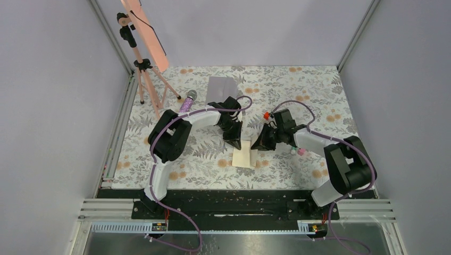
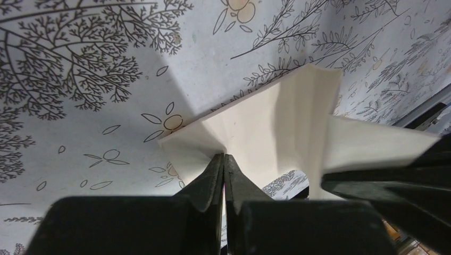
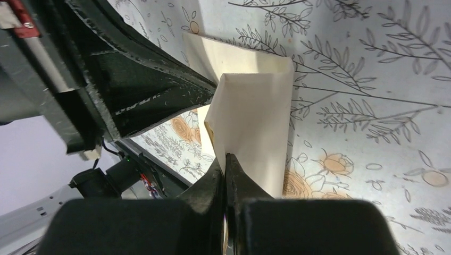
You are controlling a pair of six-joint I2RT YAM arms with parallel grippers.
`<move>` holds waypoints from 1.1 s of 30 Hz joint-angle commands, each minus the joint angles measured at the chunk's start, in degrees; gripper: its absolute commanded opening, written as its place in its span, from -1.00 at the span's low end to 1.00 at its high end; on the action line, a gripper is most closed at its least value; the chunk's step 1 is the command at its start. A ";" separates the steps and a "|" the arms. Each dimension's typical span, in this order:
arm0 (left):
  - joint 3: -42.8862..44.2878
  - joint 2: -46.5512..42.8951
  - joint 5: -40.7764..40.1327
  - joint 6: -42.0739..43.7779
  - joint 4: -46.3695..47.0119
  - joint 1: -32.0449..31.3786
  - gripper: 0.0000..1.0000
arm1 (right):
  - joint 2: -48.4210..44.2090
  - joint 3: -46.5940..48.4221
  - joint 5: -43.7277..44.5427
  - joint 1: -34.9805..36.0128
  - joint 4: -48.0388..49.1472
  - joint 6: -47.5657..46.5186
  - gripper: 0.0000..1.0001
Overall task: Place the letter into the envelope and seal it
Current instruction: Fold the letter.
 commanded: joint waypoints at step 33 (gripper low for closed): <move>-7.22 -6.21 -2.10 -4.24 2.06 1.99 -1.00 | 13.44 6.44 4.48 3.79 -0.80 1.28 -1.00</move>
